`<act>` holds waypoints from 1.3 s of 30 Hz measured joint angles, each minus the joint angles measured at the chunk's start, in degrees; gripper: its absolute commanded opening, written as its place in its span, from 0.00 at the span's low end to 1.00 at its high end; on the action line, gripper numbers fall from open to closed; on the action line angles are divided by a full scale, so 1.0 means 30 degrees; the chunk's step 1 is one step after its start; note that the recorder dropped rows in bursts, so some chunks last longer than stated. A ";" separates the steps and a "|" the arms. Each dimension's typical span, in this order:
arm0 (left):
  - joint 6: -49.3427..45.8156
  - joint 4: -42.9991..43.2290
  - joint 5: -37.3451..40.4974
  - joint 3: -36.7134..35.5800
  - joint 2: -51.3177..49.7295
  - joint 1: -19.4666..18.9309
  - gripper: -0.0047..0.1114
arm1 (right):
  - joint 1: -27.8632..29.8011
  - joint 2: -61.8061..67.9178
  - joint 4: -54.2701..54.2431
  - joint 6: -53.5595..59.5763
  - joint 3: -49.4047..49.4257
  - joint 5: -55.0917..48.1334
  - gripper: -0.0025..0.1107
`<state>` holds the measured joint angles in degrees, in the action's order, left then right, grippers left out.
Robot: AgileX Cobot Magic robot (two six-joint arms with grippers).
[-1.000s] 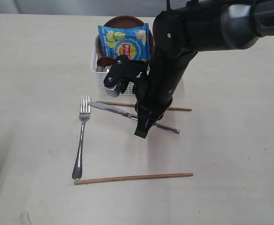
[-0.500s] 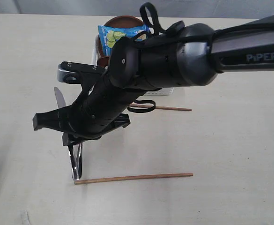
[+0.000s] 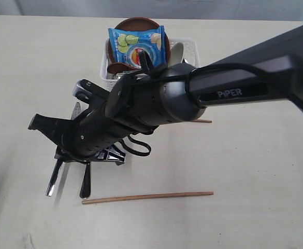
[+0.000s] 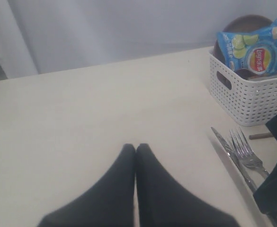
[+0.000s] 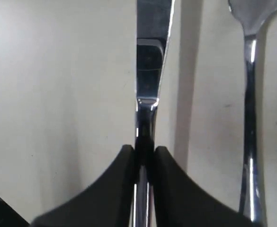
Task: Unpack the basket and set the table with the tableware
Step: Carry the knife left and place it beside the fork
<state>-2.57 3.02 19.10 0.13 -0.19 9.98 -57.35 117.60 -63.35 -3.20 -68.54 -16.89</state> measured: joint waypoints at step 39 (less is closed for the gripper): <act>0.0000 0.0000 0.0000 0.0000 0.0000 0.0000 0.04 | 0.0073 -0.0422 0.2673 0.1066 -0.1818 -0.0572 0.31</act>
<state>-2.57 3.02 19.10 0.13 -0.19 9.98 -57.13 116.34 -55.33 0.00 -73.99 -18.61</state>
